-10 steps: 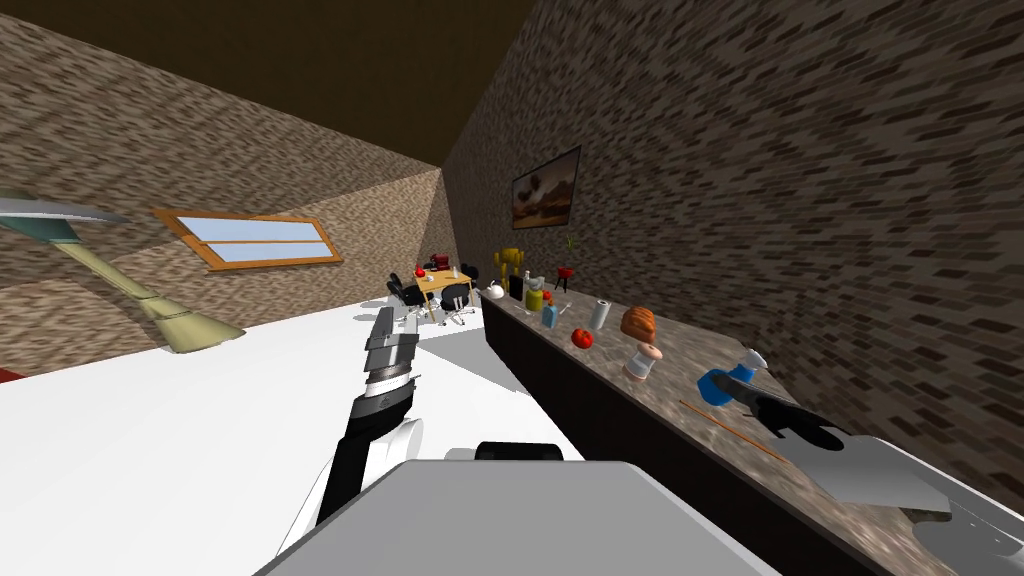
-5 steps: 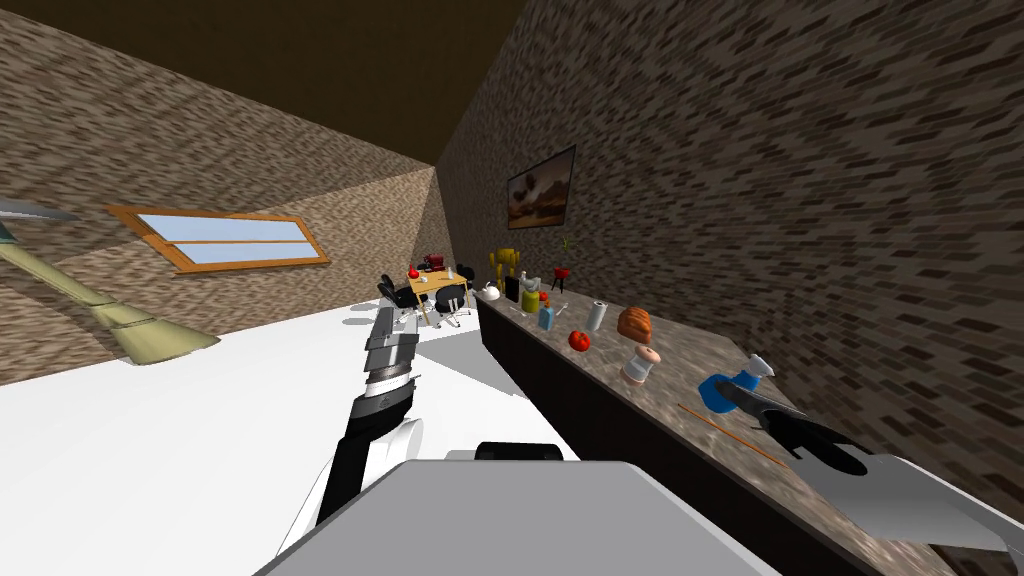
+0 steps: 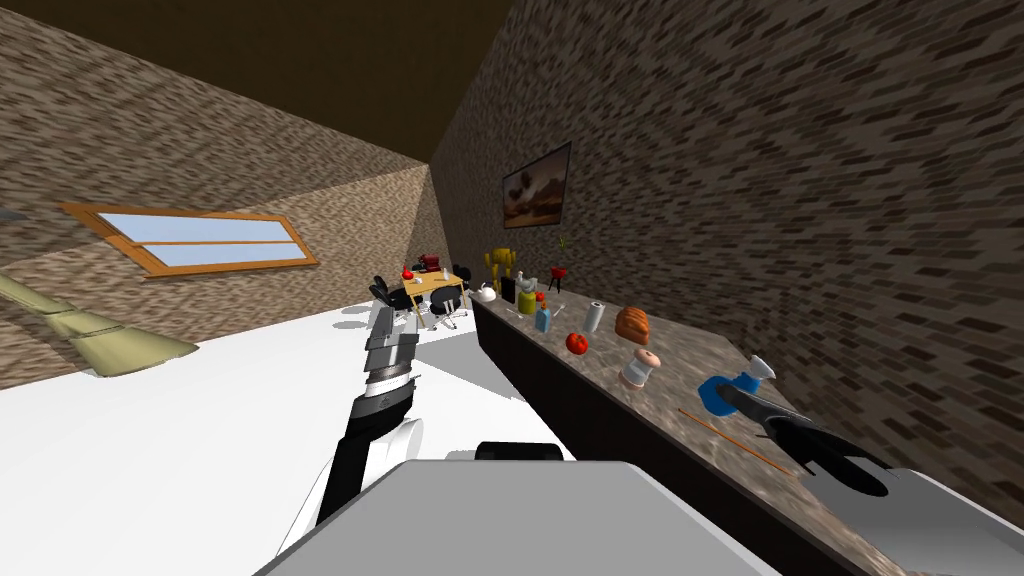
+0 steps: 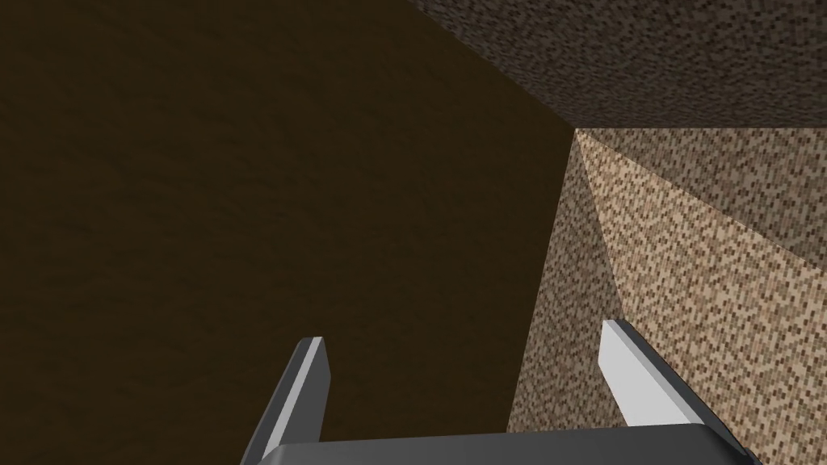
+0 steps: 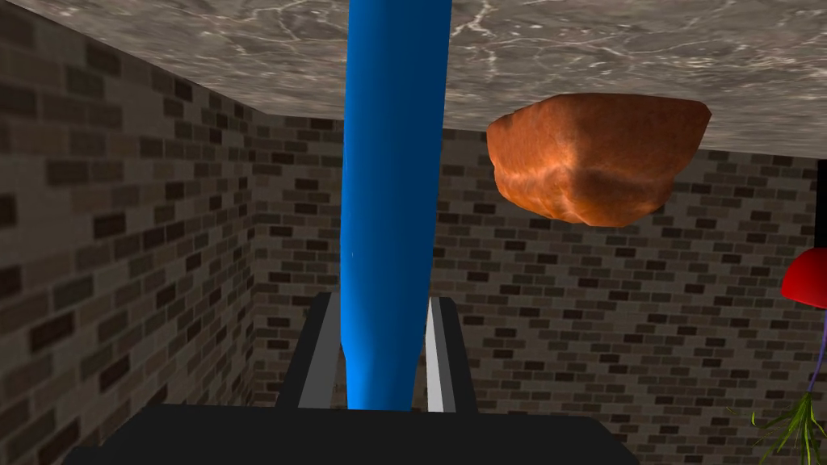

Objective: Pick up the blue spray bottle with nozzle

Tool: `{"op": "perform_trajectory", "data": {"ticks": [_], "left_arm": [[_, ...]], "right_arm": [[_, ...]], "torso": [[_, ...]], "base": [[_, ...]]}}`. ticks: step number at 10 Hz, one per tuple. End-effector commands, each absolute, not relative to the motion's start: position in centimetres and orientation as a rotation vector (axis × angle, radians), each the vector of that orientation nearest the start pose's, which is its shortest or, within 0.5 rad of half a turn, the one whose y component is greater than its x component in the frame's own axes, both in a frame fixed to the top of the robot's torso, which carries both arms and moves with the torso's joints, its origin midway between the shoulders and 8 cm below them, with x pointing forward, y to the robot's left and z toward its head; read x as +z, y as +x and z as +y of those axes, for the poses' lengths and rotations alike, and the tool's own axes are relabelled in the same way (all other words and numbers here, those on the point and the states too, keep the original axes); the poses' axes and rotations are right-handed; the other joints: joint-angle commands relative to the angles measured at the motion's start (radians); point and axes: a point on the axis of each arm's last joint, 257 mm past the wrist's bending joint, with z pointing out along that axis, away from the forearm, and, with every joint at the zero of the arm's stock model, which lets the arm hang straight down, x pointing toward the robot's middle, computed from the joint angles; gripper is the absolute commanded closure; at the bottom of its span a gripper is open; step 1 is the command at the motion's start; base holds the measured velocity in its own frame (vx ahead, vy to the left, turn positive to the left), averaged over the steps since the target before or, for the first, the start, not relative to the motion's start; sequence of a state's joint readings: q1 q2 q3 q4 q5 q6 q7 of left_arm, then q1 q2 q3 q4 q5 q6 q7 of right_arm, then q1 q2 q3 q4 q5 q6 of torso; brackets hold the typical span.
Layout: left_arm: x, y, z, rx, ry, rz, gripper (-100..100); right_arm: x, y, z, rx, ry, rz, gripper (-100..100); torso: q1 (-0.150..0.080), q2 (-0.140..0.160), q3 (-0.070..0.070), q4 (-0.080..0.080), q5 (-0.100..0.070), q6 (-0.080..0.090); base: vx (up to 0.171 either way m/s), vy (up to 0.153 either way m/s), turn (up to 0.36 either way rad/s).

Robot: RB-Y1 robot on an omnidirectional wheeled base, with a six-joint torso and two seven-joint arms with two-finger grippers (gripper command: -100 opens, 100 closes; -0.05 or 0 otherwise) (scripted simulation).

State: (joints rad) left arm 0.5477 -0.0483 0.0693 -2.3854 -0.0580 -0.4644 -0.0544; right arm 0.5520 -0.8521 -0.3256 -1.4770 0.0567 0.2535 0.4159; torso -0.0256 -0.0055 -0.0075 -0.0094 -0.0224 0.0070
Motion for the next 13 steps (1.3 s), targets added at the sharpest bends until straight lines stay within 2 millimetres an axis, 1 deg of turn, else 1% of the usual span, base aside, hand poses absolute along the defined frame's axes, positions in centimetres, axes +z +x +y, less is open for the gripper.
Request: {"op": "perform_trajectory", "data": {"ticks": [1, 2, 3, 4, 5, 6, 7, 8, 9, 10, 11, 12, 13], "left_arm": [[5.0, 32.1, 30.1, -1.127, -0.604, 0.601, 0], [5.0, 32.1, 30.1, -1.127, -0.604, 0.602, 0], [5.0, 32.1, 30.1, -1.127, -0.604, 0.602, 0], [5.0, 32.1, 30.1, -1.127, -0.604, 0.601, 0], [5.0, 32.1, 30.1, -1.127, -0.604, 0.601, 0], [5.0, 32.1, 30.1, -1.127, -0.604, 0.601, 0], [5.0, 32.1, 30.1, -1.127, -0.604, 0.602, 0], [5.0, 32.1, 30.1, -1.127, -0.604, 0.602, 0], [5.0, 32.1, 30.1, -1.127, -0.604, 0.601, 0], [5.0, 32.1, 30.1, -1.127, -0.604, 0.601, 0], [5.0, 32.1, 30.1, -1.127, -0.604, 0.602, 0], [5.0, 32.1, 30.1, -1.127, -0.604, 0.602, 0], [5.0, 32.1, 30.1, -1.127, -0.604, 0.601, 0]], "right_arm": [[-27.1, 25.4, -72.2, -0.492, 0.762, 1.868, 100], [-26.9, 25.3, -71.6, -0.489, 0.744, 1.877, 100], [-26.7, 25.4, -71.1, -0.481, 0.730, 1.880, 100], [-26.0, 26.4, -70.2, -0.459, 0.709, 1.870, 100], [-25.9, 26.6, -70.0, -0.455, 0.705, 1.868, 100], [-25.7, 24.5, -70.3, -0.487, 0.738, 1.856, 100], [-25.5, 24.5, -69.6, -0.480, 0.717, 1.865, 100], [-24.8, 25.2, -68.6, -0.460, 0.695, 1.859, 100], [-24.7, 25.4, -68.5, -0.456, 0.691, 1.858, 100], [-24.3, 23.3, -68.9, -0.495, 0.722, 1.843, 100], [-24.2, 23.0, -68.2, -0.490, 0.705, 1.856, 100], [-23.4, 24.0, -67.1, -0.465, 0.681, 1.845, 100], [-23.8, 23.6, -67.6, -0.478, 0.696, 1.850, 100]], "torso": [[0.000, 0.000, 0.000, 0.000, 0.000, 0.000], [-0.001, -0.001, 0.000, 0.000, 0.000, 0.004], [-0.002, -0.002, -0.001, -0.001, 0.000, 0.003], [-0.001, -0.001, -0.001, -0.001, 0.000, 0.001], [0.000, 0.000, 0.000, 0.000, 0.000, 0.000], [0.001, 0.001, 0.001, 0.000, 0.001, 0.001], [0.000, -0.001, 0.000, 0.000, 0.001, 0.003], [-0.001, -0.002, -0.001, -0.001, 0.000, 0.002], [-0.001, -0.001, -0.001, 0.000, 0.000, 0.000], [0.000, 0.001, 0.000, 0.000, 0.001, 0.000], [-0.001, -0.001, 0.000, 0.000, 0.001, 0.003], [-0.001, -0.002, -0.001, 0.000, 0.001, 0.002], [0.000, -0.001, 0.000, 0.000, 0.001, 0.000]], "base": [[0.059, -0.025, -0.108], [0.089, -0.035, -0.085], [0.054, -0.020, 0.001], [0.011, -0.005, 0.013], [-0.005, 0.002, 0.018], [0.071, -0.024, -0.109], [0.092, -0.034, -0.099], [0.042, -0.020, -0.012], [0.007, -0.006, 0.022], [0.068, -0.032, -0.072], [0.090, -0.038, -0.104], [0.045, -0.017, -0.031], [0.013, -0.003, 0.008]]}}
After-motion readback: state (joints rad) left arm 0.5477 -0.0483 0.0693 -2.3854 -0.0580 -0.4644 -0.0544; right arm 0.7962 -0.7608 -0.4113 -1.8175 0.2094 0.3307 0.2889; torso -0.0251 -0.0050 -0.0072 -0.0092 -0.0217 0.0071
